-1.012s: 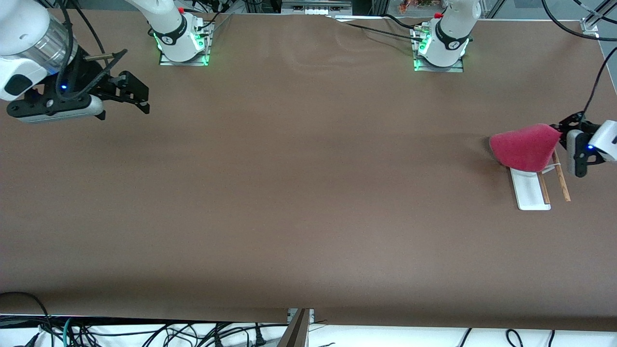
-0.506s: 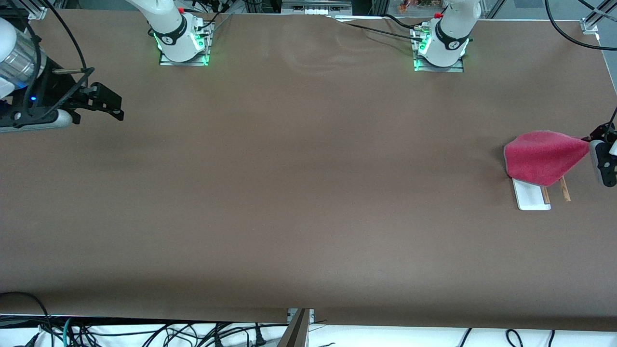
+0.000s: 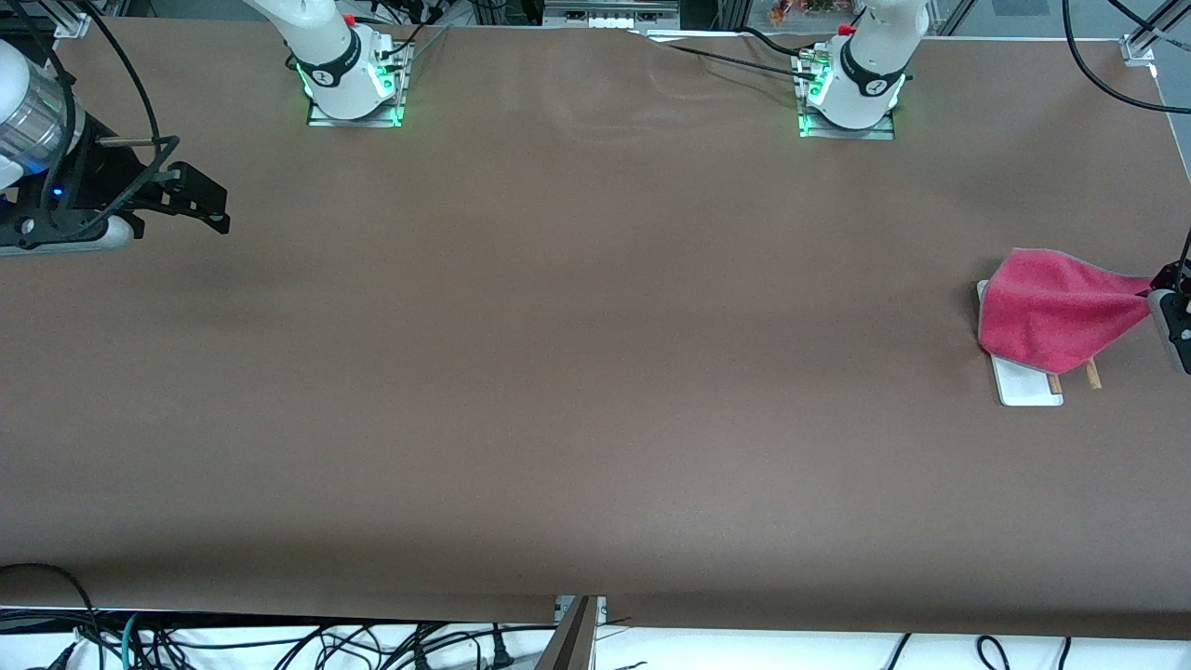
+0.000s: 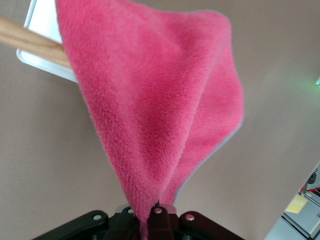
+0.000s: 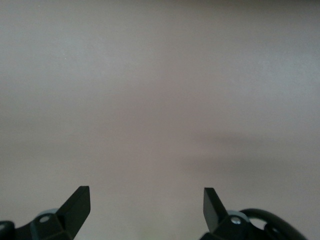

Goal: Pass towel and hang on rack
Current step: 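Lower the towel over the wooden sticks with the left gripper, then open the left gripper to release the towel onto the rack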

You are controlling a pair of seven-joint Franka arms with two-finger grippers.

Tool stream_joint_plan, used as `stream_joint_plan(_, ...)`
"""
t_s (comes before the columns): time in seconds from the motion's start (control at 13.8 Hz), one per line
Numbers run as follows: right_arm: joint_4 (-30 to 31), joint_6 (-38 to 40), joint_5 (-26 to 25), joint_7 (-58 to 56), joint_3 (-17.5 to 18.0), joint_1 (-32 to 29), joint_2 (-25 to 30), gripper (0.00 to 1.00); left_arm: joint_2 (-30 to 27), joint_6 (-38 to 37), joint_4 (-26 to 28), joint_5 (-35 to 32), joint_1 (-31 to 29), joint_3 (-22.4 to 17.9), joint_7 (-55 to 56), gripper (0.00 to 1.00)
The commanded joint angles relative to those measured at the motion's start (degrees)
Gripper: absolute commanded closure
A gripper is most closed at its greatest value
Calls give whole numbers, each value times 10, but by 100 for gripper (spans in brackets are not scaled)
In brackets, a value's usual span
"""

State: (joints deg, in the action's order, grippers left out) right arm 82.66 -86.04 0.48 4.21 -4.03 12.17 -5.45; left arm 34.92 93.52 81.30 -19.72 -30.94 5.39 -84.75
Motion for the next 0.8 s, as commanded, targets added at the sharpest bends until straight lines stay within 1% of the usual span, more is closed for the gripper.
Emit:
stream_joint_plan(0.0, 31, -18, -10, 11, 3, 1, 8, 0, 18, 16, -14, -14, -18, 5, -9, 100)
stream_joint_plan(0.14, 64, -48, -7, 11, 2, 1, 14, 0, 29, 31, -15, -12, -30, 5, -9, 100)
stream_joint_plan(0.22, 62, -47, -7, 10, 2, 1, 15, 0, 31, 45, -14, -13, -39, 5, -9, 100)
stream_joint_plan(0.29, 60, -43, -7, 9, 3, 1, 16, 0, 39, 53, -14, -12, -44, 5, -9, 92)
stream_joint_plan(0.43, 45, -41, -6, 1, 3, 1, 11, 0, 43, 54, -14, -6, -47, 6, -9, 0)
stream_joint_plan(0.72, 44, -42, -8, 3, 1, 0, 9, 0, 36, 50, -15, -5, -46, 7, -8, 0)
